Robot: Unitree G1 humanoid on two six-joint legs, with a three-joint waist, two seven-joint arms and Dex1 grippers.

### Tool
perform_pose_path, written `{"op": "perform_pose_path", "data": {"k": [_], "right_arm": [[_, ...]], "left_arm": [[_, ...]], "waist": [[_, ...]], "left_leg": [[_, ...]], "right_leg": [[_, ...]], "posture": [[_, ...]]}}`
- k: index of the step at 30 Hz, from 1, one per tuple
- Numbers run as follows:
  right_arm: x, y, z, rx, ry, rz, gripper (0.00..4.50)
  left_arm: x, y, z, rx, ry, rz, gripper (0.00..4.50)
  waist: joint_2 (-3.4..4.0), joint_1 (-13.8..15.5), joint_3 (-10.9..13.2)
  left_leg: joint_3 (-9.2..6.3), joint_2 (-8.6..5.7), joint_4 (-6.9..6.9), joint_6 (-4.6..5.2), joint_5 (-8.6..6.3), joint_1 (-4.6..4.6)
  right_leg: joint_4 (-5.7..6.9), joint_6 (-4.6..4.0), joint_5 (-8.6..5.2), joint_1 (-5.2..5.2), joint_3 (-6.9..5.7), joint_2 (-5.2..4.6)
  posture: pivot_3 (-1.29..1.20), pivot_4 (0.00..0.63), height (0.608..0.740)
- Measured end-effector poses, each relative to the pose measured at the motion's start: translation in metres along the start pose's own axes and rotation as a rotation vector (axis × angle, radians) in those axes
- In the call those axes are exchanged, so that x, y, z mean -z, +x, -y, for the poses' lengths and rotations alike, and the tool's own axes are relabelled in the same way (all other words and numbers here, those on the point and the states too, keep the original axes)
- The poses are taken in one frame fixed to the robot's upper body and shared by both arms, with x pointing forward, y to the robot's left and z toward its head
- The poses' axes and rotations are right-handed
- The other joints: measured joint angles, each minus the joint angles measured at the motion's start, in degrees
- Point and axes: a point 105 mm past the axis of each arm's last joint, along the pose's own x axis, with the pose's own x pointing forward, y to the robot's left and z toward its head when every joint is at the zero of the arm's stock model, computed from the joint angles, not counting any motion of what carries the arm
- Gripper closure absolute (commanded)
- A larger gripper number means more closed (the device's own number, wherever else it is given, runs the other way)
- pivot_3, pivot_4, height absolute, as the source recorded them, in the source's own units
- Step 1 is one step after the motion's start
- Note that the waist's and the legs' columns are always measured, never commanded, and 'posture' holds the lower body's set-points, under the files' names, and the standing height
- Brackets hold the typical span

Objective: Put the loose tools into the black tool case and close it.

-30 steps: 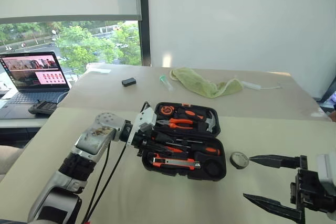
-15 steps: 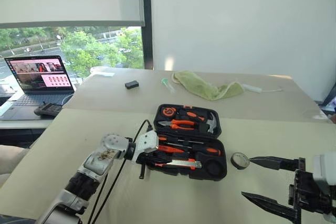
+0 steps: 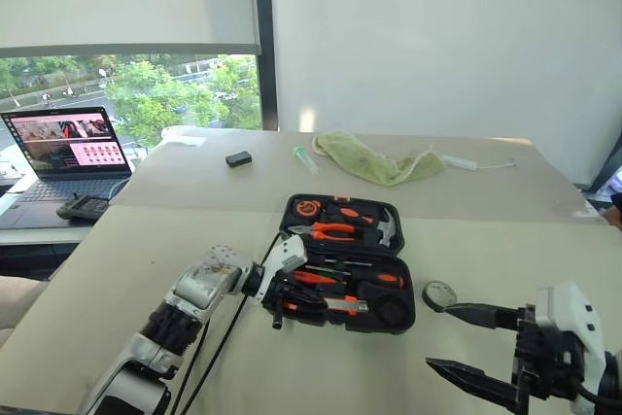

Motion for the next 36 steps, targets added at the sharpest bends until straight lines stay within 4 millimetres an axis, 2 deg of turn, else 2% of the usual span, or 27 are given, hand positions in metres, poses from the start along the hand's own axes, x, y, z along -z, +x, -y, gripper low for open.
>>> {"op": "perform_pose_path", "data": {"k": [2,4,7,9,10,17,22,23,24,27,28,33,34,35,36], "right_arm": [[-0.001,0.002,0.002,0.016,0.009,0.01,0.0],[-0.002,0.003,0.004,0.034,0.016,0.026,0.0],[-0.004,0.003,0.008,0.068,0.015,0.05,0.0],[-0.003,0.003,0.011,0.098,0.009,0.053,0.0],[-0.002,0.003,0.012,0.105,0.008,0.05,0.0],[0.016,0.007,0.029,0.196,0.003,-0.018,0.0],[0.037,0.007,0.054,0.276,0.008,-0.121,0.0],[0.042,0.007,0.061,0.287,0.013,-0.156,0.0],[0.046,0.007,0.065,0.294,0.02,-0.179,0.0],[0.056,0.014,0.083,0.306,0.038,-0.232,0.0],[0.057,0.016,0.087,0.305,0.039,-0.234,0.0],[0.068,0.033,0.099,0.278,0.056,-0.286,0.0],[0.069,0.037,0.101,0.265,0.058,-0.299,0.0],[0.07,0.04,0.101,0.253,0.057,-0.307,0.0],[0.072,0.043,0.103,0.244,0.059,-0.323,0.52]], "left_arm": [[-0.003,-0.003,0.004,0.003,-0.007,0.041,4.46],[-0.011,-0.009,0.009,-0.003,-0.021,0.126,4.46],[-0.033,-0.024,0.014,-0.044,0.037,0.212,4.46],[-0.046,-0.037,0.013,-0.131,0.117,0.242,4.46],[-0.048,-0.04,0.013,-0.154,0.134,0.249,4.46],[-0.032,-0.033,0.006,-0.286,0.167,0.198,4.46],[-0.029,-0.036,0.022,-0.233,0.199,0.185,4.46],[-0.032,-0.04,0.026,-0.214,0.202,0.195,3.94],[-0.034,-0.043,0.028,-0.203,0.205,0.201,3.78],[-0.042,-0.056,0.042,-0.159,0.233,0.209,2.6],[-0.044,-0.059,0.046,-0.146,0.243,0.203,2.33],[-0.046,-0.073,0.066,-0.106,0.277,0.176,0.33],[-0.046,-0.075,0.068,-0.109,0.277,0.181,0.05],[-0.048,-0.077,0.069,-0.112,0.282,0.186,0.05],[-0.05,-0.079,0.072,-0.116,0.294,0.188,0.0]], "waist": [[-0.02,-0.04,0.03],[-0.08,-0.07,0.09],[-0.16,0.17,0.16],[-0.14,0.31,0.18],[-0.14,0.33,0.18],[-0.17,0.26,0.2],[-0.16,0.09,0.24],[-0.13,0.03,0.26],[-0.11,0.0,0.28],[-0.13,-0.37,0.29],[-0.13,-0.5,0.3],[-0.09,-0.98,0.32],[-0.1,-1.04,0.34],[-0.11,-1.05,0.35],[-0.12,-1.14,0.35]], "left_leg": [[-0.02,-0.01,-0.01,0.0,0.0,-0.25],[-0.06,-0.03,0.09,-0.05,0.05,-1.01],[-0.16,-0.06,0.12,-0.07,0.06,-1.1],[-0.15,-0.11,0.11,0.0,0.02,-1.08],[-0.15,-0.11,0.12,0.01,0.01,-1.08],[-0.05,-0.14,0.14,0.04,-0.01,-1.05],[-0.04,-0.11,0.13,0.01,0.01,-1.04],[-0.03,-0.11,0.13,0.0,0.01,-1.02],[-0.03,-0.11,0.13,0.0,0.02,-1.02],[-0.02,-0.12,0.12,-0.01,0.03,-0.99],[-0.01,-0.12,0.13,-0.02,0.03,-1.0],[0.0,-0.12,0.09,-0.04,0.04,-1.0],[0.0,-0.12,0.11,-0.05,0.04,-1.0],[0.0,-0.13,0.11,-0.05,0.05,-1.01],[0.0,-0.13,0.12,-0.05,0.05,-1.0]], "right_leg": [[0.01,0.02,0.0,-0.26,0.03,-0.16],[0.12,0.34,0.24,-0.99,0.03,-0.36],[0.08,0.36,0.28,-0.99,-0.06,-0.04],[0.0,0.37,0.29,-0.93,-0.05,-0.07],[-0.02,0.37,0.29,-0.91,-0.05,-0.07],[-0.03,0.35,0.28,-0.92,-0.08,0.01],[0.0,0.22,0.21,-0.96,-0.09,0.07],[0.01,0.1,0.14,-0.95,-0.08,0.06],[0.01,0.03,0.1,-0.96,-0.08,0.06],[0.02,0.02,0.1,-0.94,-0.08,0.15],[0.01,0.02,0.1,-0.94,-0.09,0.18],[0.0,0.31,0.26,-0.95,-0.12,0.26],[0.0,0.32,0.26,-0.95,-0.12,0.28],[0.0,0.33,0.27,-0.95,-0.12,0.28],[0.0,0.33,0.27,-0.94,-0.11,0.28]], "posture": [[0.0,0.15,0.74],[0.0,0.15,0.74],[0.0,0.15,0.74],[0.0,0.15,0.74],[0.0,0.15,0.74],[0.0,0.15,0.74],[0.0,0.15,0.74],[0.0,0.15,0.74],[0.0,0.15,0.74],[0.0,0.15,0.74],[0.0,0.15,0.74],[0.0,0.15,0.74],[0.0,0.15,0.74],[0.0,0.15,0.74],[0.0,0.15,0.74]]}}
